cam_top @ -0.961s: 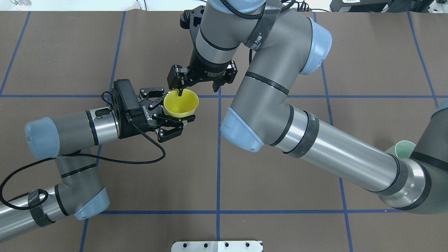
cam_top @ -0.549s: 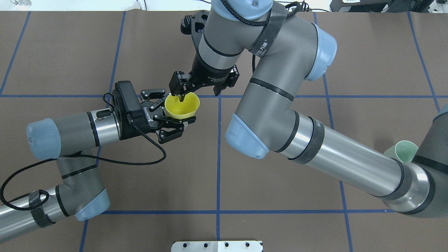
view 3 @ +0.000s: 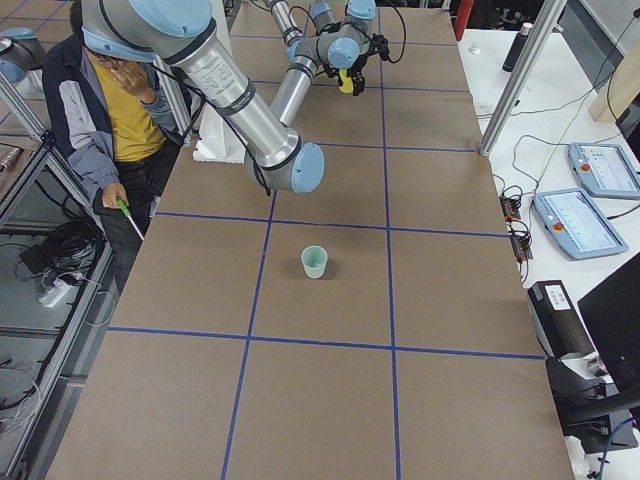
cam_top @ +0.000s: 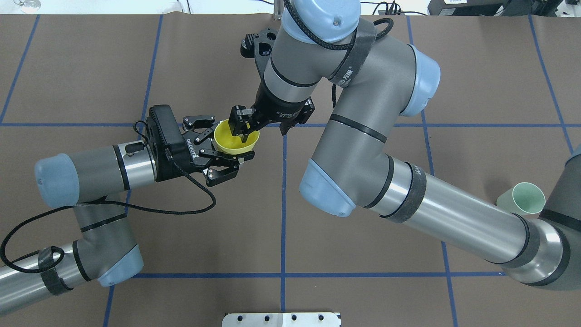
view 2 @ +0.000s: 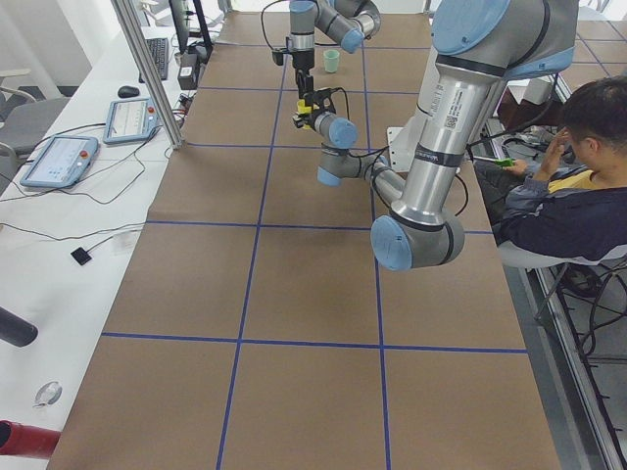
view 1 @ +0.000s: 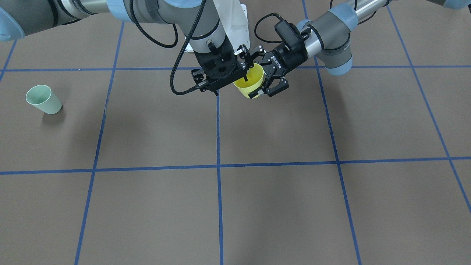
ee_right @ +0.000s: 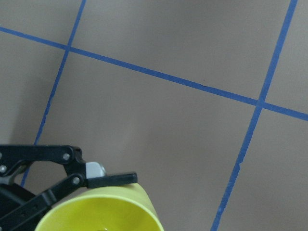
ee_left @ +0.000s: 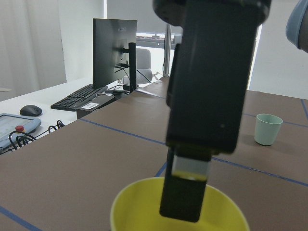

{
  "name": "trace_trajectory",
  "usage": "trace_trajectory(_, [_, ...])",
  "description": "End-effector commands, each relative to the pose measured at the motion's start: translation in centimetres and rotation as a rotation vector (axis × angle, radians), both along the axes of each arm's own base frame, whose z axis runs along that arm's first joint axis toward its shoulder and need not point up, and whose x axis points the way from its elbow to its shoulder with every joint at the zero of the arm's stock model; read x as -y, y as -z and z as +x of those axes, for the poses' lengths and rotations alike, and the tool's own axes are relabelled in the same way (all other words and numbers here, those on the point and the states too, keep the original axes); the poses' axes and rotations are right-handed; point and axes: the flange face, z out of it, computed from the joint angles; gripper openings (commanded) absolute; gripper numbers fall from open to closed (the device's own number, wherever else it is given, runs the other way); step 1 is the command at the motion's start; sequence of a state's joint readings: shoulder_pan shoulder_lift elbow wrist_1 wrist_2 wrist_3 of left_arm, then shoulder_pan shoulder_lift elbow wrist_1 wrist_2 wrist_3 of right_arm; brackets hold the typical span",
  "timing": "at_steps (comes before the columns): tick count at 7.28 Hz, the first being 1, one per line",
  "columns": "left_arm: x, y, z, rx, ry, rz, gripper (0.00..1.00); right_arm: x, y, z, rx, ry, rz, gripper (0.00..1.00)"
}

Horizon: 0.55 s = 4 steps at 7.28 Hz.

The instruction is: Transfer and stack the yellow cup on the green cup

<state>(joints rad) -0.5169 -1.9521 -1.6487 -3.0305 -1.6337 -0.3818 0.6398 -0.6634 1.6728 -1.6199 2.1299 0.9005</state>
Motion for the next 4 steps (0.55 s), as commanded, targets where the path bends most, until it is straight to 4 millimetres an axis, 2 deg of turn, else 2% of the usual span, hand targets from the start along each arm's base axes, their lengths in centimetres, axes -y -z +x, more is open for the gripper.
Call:
trace_trajectory(1, [0.05,0.93,0.09,-0.016,0.0,0.009,0.1,-0.44,0.3,-0.3,0.006,0.01,0.004,0.73])
trace_trajectory(4, [0.03,0.97,-0.12,-0.029,0.001,0.017,0.13,-1.09,0.58,-0.86,0.014,0.036,0.003,0.69])
